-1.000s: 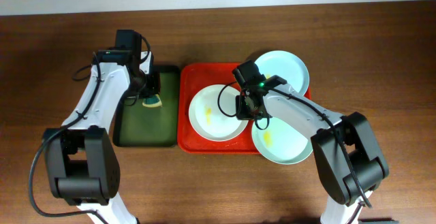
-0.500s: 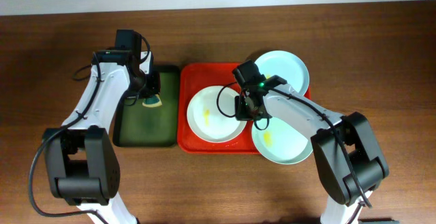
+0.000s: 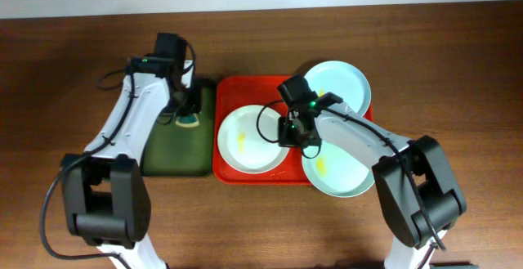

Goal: Clean dirty plates on tray and stack at the side
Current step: 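Scrub the white plate with the held sponge using the left gripper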

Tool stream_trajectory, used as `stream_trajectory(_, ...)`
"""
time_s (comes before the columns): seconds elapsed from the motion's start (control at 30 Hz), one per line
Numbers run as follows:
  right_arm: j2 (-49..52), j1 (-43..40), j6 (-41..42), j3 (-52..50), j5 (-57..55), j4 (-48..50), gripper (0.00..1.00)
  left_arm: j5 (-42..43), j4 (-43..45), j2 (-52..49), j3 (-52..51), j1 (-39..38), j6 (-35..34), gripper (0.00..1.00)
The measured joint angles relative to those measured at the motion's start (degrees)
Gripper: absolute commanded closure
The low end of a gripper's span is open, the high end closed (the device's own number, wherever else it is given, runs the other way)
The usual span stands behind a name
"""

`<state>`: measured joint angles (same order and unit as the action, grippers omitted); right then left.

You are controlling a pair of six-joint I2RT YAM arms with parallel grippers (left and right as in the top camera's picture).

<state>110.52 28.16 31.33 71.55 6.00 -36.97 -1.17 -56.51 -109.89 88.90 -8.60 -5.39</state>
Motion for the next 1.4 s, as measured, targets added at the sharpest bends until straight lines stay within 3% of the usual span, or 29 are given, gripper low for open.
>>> stream_trajectory(0.13,-0.74,0.76,1.44,-2.25,0.02,3.91,0.96,-0.35,-1.66,1.05,1.88,-7.52,-0.79,1.00)
stream_trajectory(0.23,-0.79,0.76,1.49,-2.36,0.09,4.04,0.96,0.26,-4.13,1.05,1.88,-12.02,-5.99,1.00)
stream_trajectory(0.47,-0.79,0.79,1.51,-2.40,0.15,3.85,0.96,2.45,-3.69,1.05,-2.21,-11.91,-11.58,1.00)
stream_trajectory(1.23,-0.79,0.83,1.49,-2.54,0.37,3.61,0.95,7.87,14.84,0.90,-17.77,-12.50,-13.29,1.00)
stream_trajectory(1.4,-0.81,0.83,1.49,-2.56,0.26,3.39,0.95,13.94,16.72,-1.68,-17.64,-11.89,-11.91,1.00)
